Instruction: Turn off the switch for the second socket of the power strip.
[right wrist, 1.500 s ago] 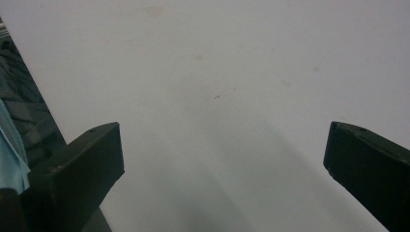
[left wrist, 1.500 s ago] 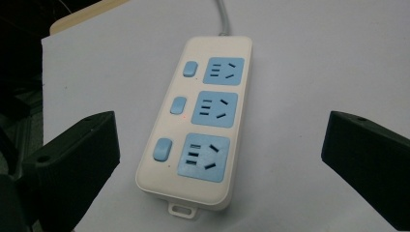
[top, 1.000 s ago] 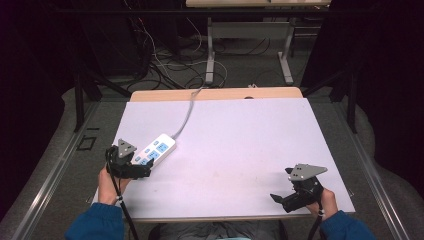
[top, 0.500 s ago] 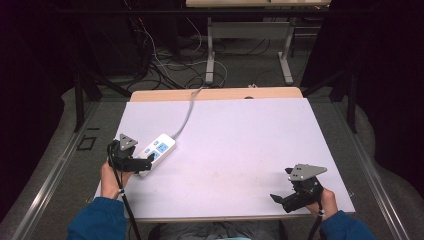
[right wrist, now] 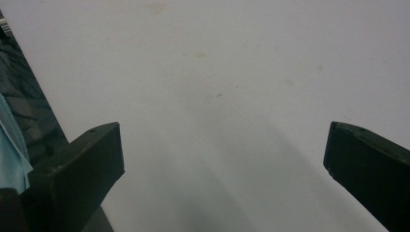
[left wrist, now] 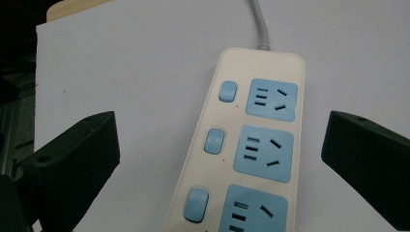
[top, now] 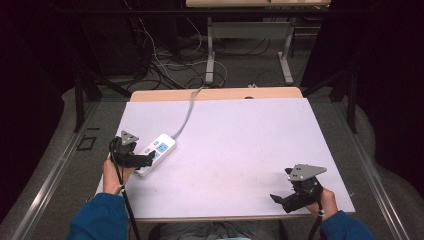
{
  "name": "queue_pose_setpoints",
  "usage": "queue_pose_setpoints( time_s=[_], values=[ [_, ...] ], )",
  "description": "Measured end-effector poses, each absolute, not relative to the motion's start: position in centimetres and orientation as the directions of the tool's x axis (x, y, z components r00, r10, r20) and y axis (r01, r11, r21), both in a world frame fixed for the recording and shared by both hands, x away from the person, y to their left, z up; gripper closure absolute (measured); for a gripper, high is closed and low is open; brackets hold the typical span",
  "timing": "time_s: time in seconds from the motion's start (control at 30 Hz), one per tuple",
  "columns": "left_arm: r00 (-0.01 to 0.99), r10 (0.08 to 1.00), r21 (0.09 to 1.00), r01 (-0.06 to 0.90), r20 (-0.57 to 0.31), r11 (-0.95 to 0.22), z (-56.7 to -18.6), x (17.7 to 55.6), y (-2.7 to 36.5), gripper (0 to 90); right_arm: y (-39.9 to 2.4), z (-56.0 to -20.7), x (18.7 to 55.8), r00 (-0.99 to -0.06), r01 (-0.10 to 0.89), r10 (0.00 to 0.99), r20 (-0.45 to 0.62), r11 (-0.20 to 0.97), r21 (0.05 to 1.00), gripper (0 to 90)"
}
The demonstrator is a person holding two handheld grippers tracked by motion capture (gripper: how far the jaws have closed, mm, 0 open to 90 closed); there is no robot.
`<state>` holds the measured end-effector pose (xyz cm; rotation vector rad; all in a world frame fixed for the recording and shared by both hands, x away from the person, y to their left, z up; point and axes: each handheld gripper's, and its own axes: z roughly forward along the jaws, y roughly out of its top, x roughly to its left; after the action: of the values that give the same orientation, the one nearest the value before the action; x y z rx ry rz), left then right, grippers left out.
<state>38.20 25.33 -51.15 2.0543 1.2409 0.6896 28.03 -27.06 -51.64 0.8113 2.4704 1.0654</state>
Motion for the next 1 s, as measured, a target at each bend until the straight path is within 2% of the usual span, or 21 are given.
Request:
queue_pose_setpoints(
  time_s=[0.53,0.63,0.67,0.7,0.77,0.83,0.87,0.9,1.0],
  values=[
    [0.414,0.905,0.715,0.602,0.101,-0.355,-52.0,39.9,25.2,1.9,-27.0,-51.6,28.1,-0.791,0.366,0.606,-0.081,0.575,0.732,0.3],
    [0.404,0.911,0.713,0.614,0.087,-0.34,-51.9,40.1,25.4,9.2,-27.1,-51.6,28.1,-0.791,0.366,0.606,-0.081,0.576,0.731,0.3],
    [0.401,0.912,0.718,0.61,0.083,-0.334,-51.9,40.2,25.5,9.2,-27.1,-51.6,28.1,-0.791,0.366,0.606,-0.081,0.576,0.731,0.3],
    [0.391,0.917,0.72,0.615,0.075,-0.321,-51.9,40.4,25.6,16.4,-27.1,-51.6,28.0,-0.784,0.373,0.615,-0.082,0.573,0.73,0.3],
    [0.386,0.919,0.721,0.615,0.077,-0.319,-52.0,40.4,25.6,20.3,-27.0,-51.7,28.0,-0.78,0.373,0.621,-0.077,0.561,0.74,0.3],
    [0.389,0.918,0.711,0.624,0.077,-0.324,-52.0,40.4,25.7,28.3,-27.0,-51.7,28.0,-0.781,0.372,0.62,-0.078,0.562,0.739,0.4],
    [0.392,0.917,0.718,0.618,0.072,-0.321,-52.1,40.5,25.8,28.3,-27.0,-51.7,28.0,-0.781,0.372,0.62,-0.078,0.562,0.739,0.4],
    [0.394,0.916,0.716,0.62,0.07,-0.321,-52.0,40.4,25.8,35.7,-27.0,-51.7,28.0,-0.78,0.372,0.621,-0.078,0.561,0.74,0.4],
    [0.402,0.914,0.721,0.614,0.063,-0.32,-52.1,40.4,25.8,47.6,-27.0,-51.7,28.0,-0.78,0.372,0.62,-0.078,0.562,0.739,0.4]
  ],
)
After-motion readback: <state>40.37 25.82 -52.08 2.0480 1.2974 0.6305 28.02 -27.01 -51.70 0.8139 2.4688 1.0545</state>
